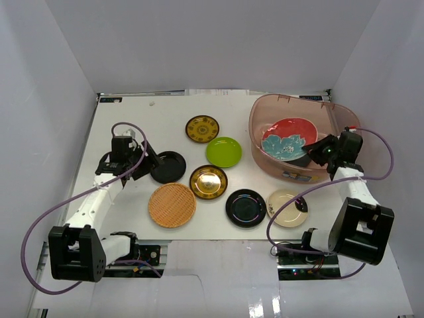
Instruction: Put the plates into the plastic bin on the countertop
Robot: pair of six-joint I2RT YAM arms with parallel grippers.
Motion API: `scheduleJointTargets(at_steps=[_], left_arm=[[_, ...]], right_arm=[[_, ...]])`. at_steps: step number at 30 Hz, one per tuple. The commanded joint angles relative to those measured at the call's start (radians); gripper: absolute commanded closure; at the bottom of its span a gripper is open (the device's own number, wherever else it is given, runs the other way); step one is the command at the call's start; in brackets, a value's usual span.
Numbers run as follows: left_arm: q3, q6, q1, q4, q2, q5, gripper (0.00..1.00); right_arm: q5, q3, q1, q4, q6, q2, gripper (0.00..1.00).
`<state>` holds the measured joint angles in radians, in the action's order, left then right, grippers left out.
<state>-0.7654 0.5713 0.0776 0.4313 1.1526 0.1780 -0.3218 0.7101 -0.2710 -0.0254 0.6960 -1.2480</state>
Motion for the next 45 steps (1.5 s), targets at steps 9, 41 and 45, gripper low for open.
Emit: scheduleJointTargets(at_steps=[9,41,45], left_arm=[[0.012,0.099,-0.001,0.441,-0.132,-0.038,0.16],[0.199,0.229,0.034,0.451,0.079,0.046,0.42],[0.219,0.237,0.034,0.417,0.041,0.06,0.71]], right_arm=[[-0.106,0.015,0.009,-0.235,0.017,-0.108,0.77],[0.368,0.175,0.179,0.088,-0.233,-0.134,0.1],[0.26,0.169,0.182,0.045,-0.214,-0.073,0.1]])
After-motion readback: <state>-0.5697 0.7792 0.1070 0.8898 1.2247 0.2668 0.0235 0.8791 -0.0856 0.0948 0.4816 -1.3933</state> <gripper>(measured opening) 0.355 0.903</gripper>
